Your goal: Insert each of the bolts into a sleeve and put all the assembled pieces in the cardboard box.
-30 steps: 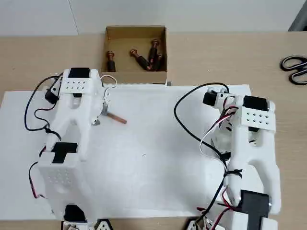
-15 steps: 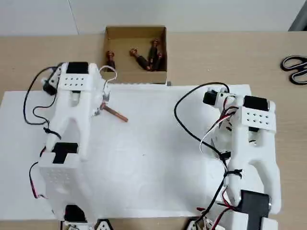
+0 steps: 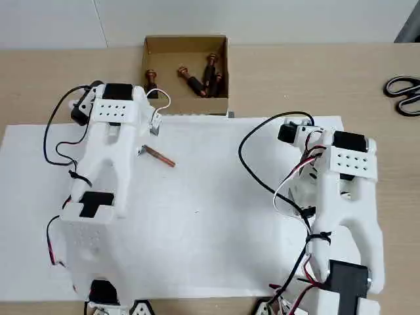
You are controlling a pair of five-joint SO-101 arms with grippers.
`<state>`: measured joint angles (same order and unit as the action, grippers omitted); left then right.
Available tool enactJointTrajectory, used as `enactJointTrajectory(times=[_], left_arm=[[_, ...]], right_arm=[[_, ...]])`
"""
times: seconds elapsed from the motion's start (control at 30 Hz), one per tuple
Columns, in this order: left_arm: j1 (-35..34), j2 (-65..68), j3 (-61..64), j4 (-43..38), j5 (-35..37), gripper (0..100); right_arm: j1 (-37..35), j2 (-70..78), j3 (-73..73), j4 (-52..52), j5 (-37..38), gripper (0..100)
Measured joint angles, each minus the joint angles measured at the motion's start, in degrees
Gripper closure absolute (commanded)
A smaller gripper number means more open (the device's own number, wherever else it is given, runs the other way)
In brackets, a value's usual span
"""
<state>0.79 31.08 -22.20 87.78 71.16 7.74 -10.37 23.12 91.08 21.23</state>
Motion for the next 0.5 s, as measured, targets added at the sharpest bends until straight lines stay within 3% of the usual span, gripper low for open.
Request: enactJointTrajectory(times=[0.5], left_arm=[[0.0,6.6,-0.4,-3.3,0.0,82]], right_arm=[[0.0,0.0,0.0,0.0,0.0,99.5]])
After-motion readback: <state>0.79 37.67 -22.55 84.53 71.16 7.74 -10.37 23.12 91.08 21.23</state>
